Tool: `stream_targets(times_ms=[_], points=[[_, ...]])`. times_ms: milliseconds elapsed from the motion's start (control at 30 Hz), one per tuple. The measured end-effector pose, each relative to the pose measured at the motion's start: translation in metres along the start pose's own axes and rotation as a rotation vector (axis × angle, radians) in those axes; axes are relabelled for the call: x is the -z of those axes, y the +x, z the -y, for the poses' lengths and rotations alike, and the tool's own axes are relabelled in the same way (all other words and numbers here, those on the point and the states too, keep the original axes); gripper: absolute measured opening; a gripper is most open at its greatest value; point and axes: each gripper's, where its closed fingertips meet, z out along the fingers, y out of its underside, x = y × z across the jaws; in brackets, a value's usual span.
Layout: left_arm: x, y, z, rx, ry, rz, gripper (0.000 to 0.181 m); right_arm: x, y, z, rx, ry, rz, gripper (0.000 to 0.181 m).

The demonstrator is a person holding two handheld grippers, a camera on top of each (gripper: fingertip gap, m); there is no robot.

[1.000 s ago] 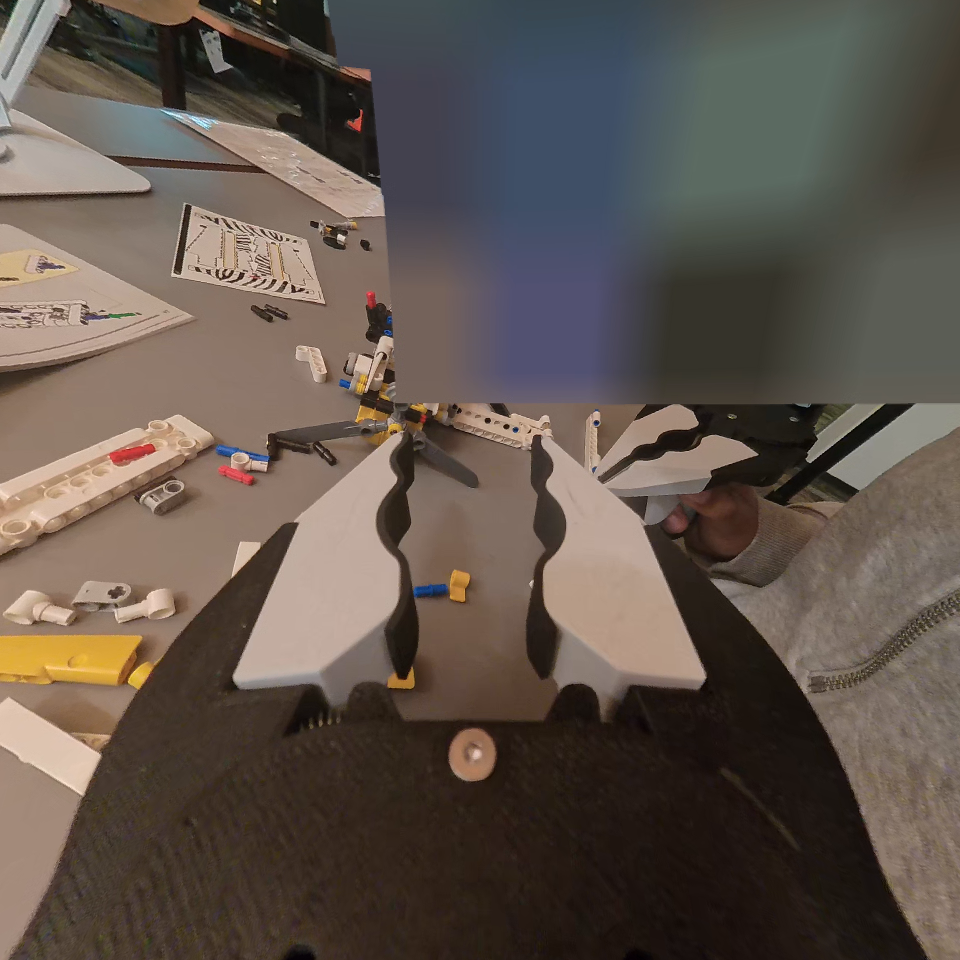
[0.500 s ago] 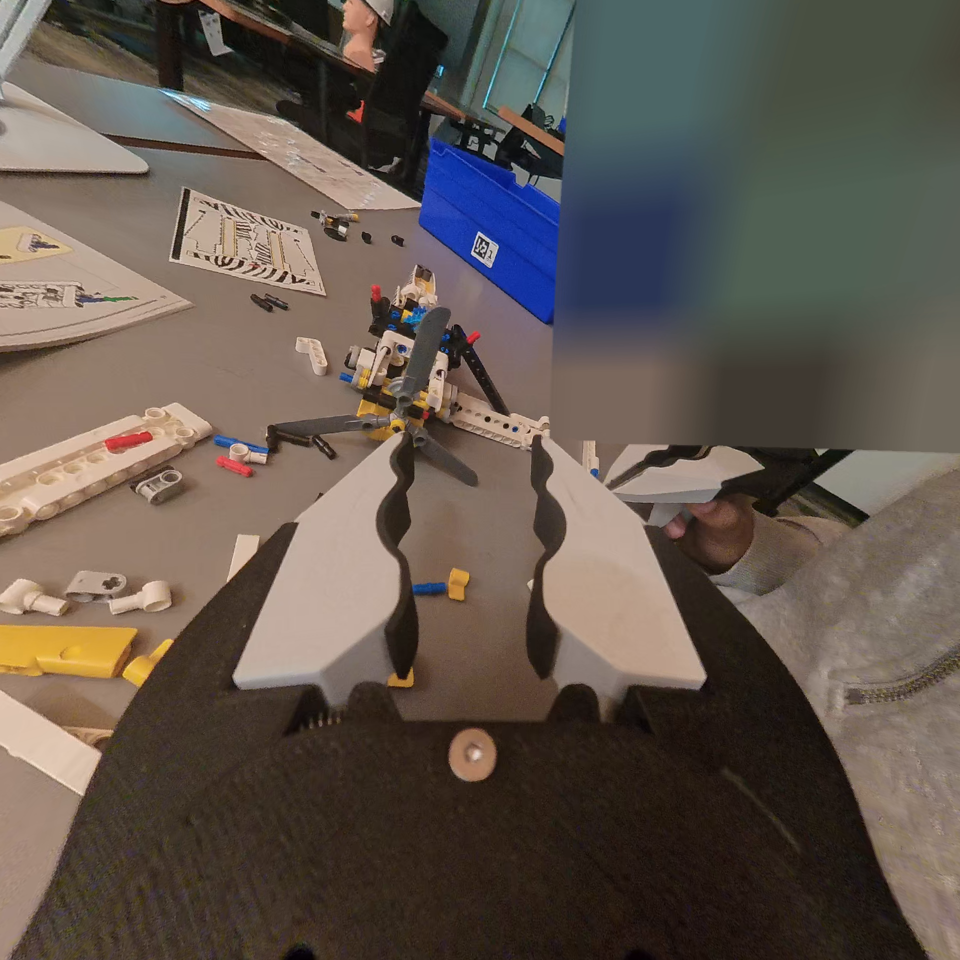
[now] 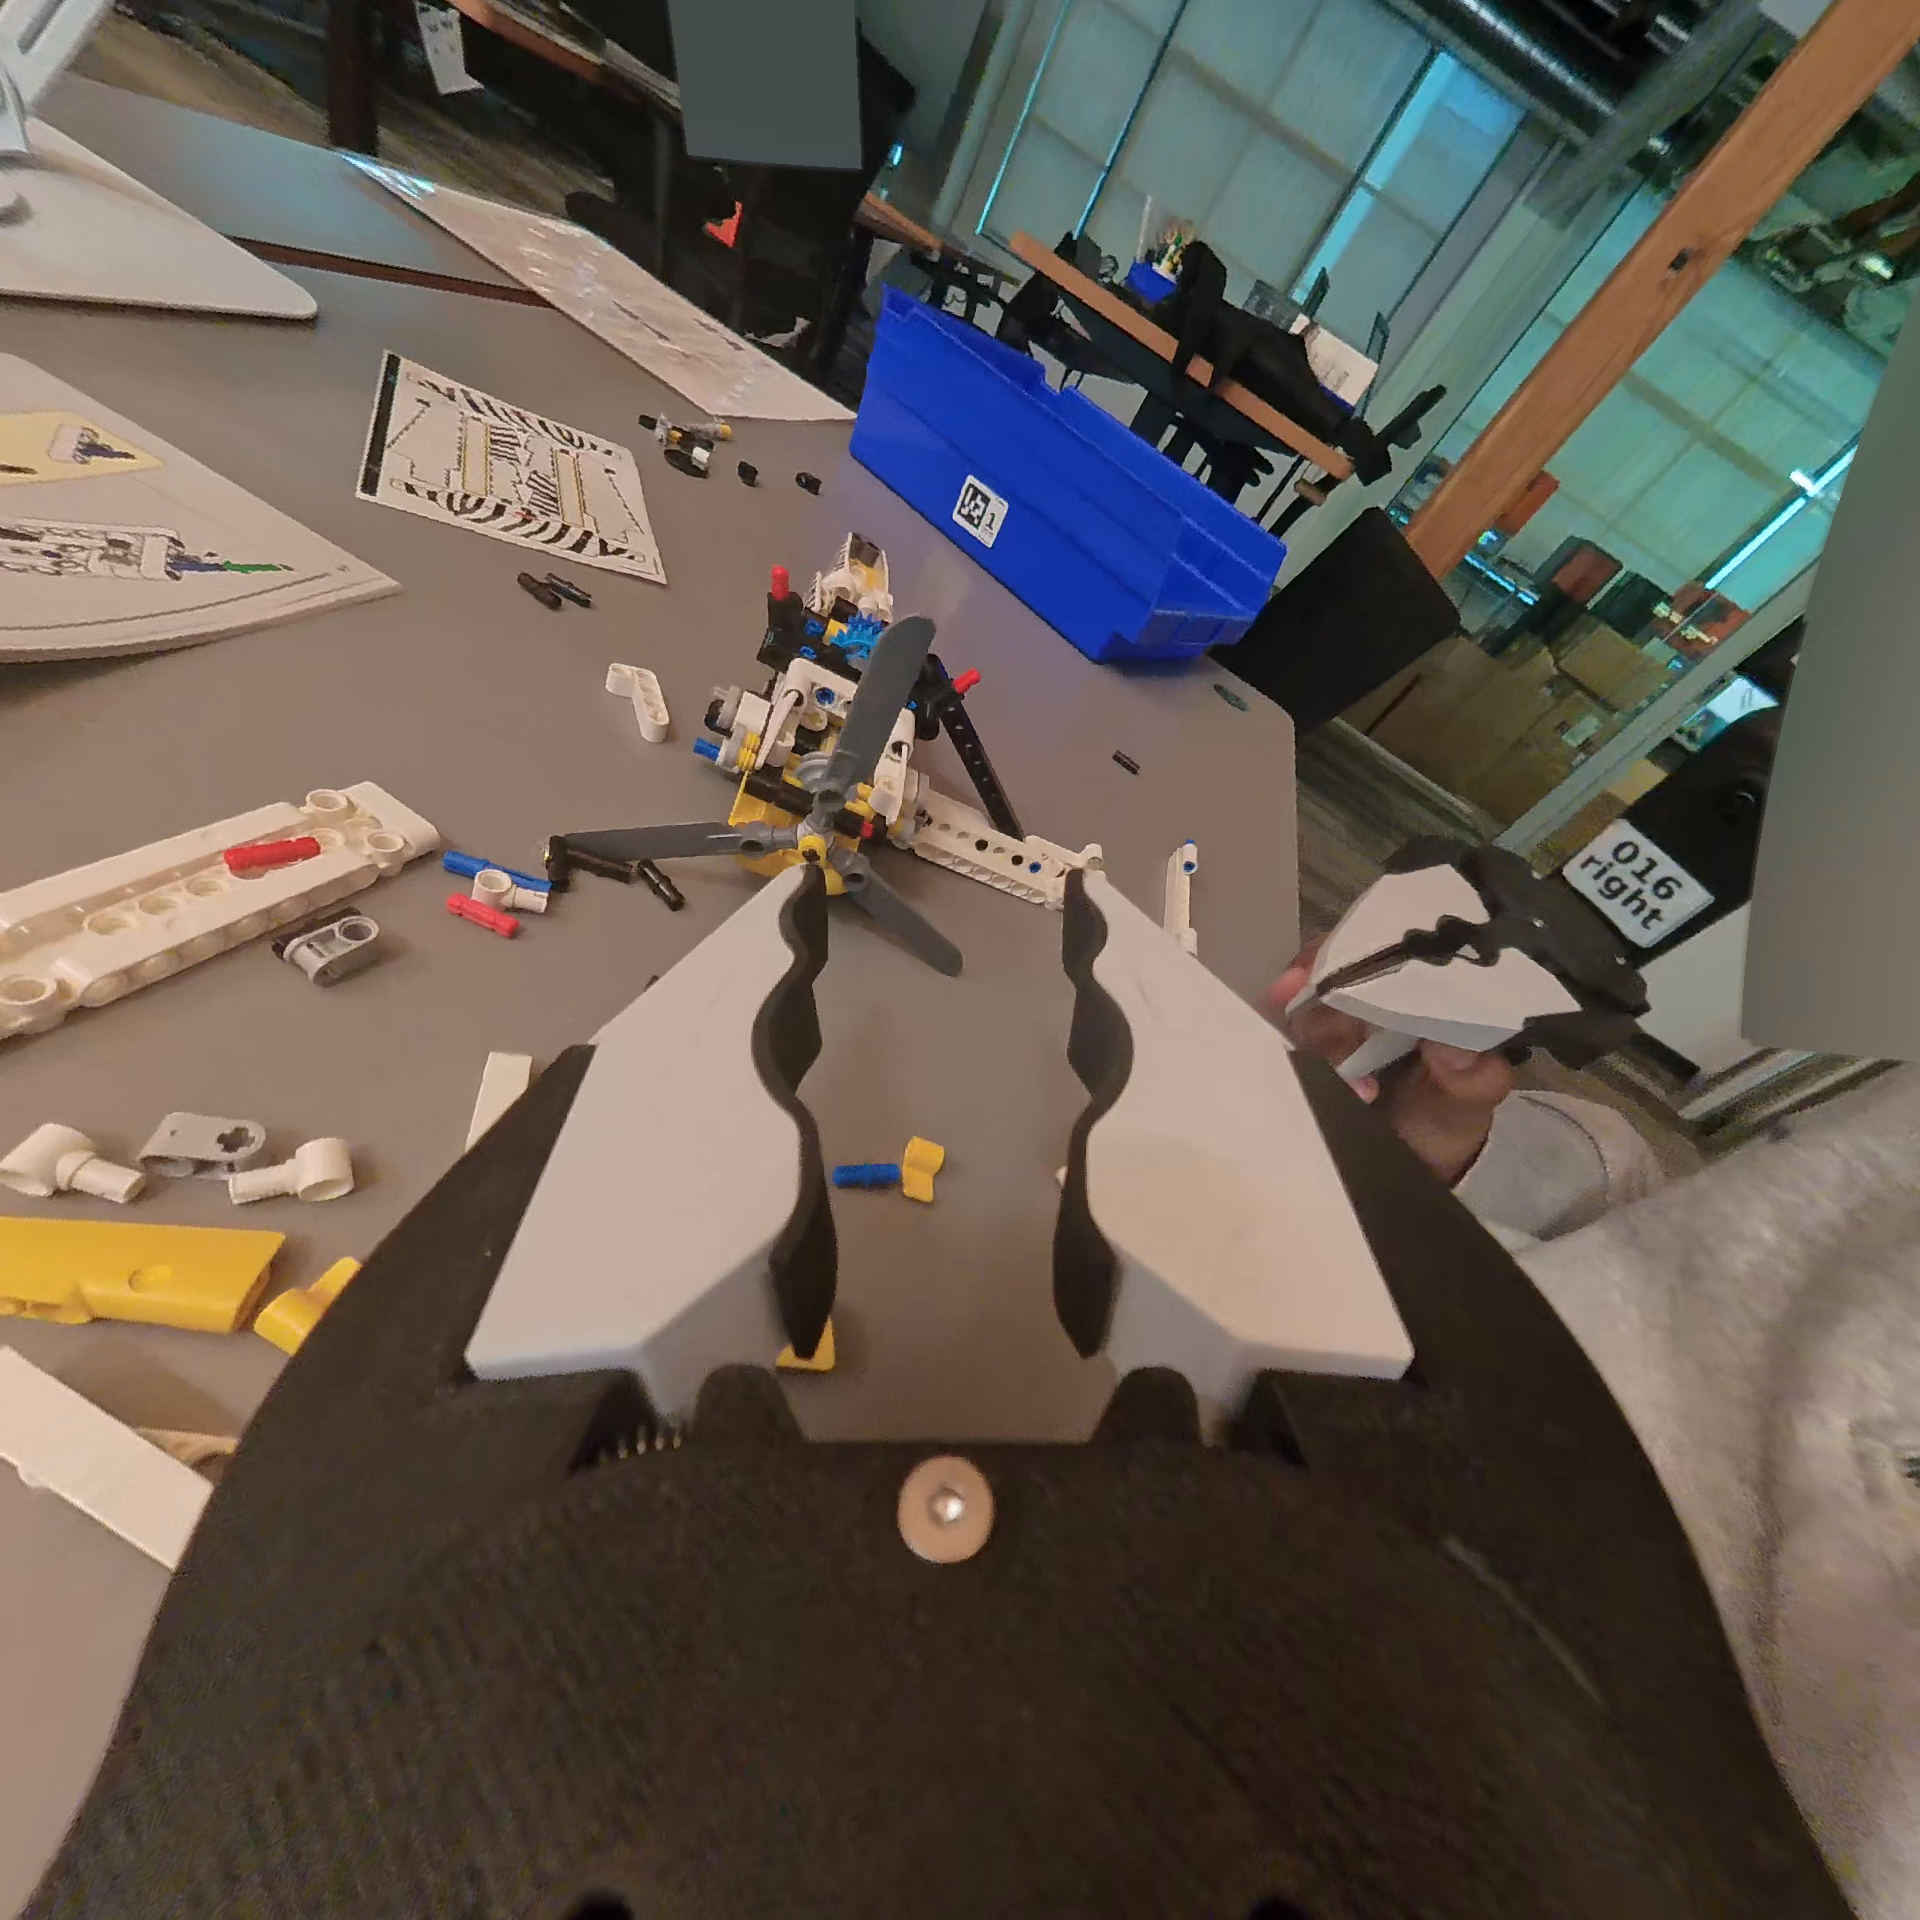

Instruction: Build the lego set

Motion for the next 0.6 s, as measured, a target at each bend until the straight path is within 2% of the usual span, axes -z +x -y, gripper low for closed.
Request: stream_targets(times_ms=[167, 400, 600], points=[[0.004, -0.003, 0.008, 0.028, 0.047, -0.028, 0.045, 0.003, -0.010, 0.006, -0.018, 0.059, 0.032, 0.000], [0.036, -0.028, 0.039, 0.133, 0.261, 0.021, 0.045, 0.001, -0.016, 0.005, -0.121, 0.052, 0.101, 0.000], [0.038, -0.029, 0.039, 0.111, 0.262, 0.051, 0.045, 0.002, -0.012, 0.008, -0.155, 0.069, 0.093, 0.000]])
